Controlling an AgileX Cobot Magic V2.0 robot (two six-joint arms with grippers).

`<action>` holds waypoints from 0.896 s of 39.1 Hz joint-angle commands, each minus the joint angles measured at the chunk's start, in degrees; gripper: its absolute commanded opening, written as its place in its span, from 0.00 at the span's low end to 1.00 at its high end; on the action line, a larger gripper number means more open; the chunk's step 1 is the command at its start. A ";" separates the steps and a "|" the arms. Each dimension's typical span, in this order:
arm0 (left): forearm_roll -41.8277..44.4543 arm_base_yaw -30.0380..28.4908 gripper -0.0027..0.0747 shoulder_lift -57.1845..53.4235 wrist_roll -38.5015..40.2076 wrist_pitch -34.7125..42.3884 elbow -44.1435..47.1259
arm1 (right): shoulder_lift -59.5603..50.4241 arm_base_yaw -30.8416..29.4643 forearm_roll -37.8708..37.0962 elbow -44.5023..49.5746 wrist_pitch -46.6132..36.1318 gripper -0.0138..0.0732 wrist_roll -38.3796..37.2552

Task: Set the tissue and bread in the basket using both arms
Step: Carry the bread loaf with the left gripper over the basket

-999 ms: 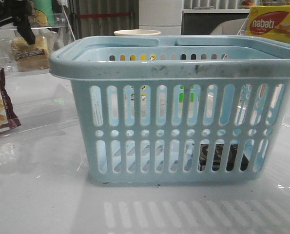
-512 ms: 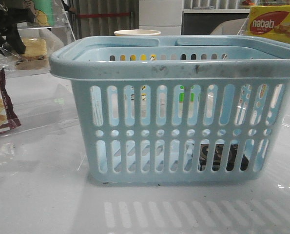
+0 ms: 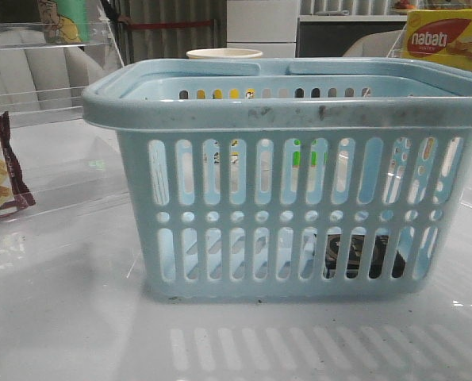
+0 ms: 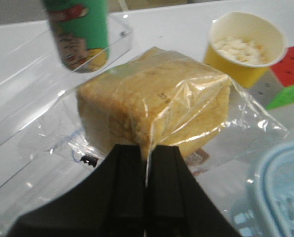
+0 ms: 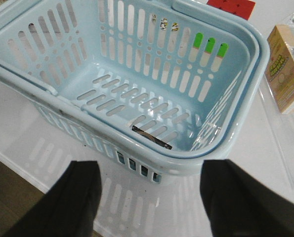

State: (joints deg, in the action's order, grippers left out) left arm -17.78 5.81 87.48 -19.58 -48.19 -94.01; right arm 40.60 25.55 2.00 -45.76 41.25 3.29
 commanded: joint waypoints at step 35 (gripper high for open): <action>-6.02 29.92 0.15 8.58 -7.52 -1.75 -1.32 | -0.23 0.04 -0.59 -1.46 -3.87 0.78 0.39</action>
State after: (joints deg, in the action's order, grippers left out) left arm -23.17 35.28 96.70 -27.12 -53.30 -93.72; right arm 40.60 25.55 2.00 -45.76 41.25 3.29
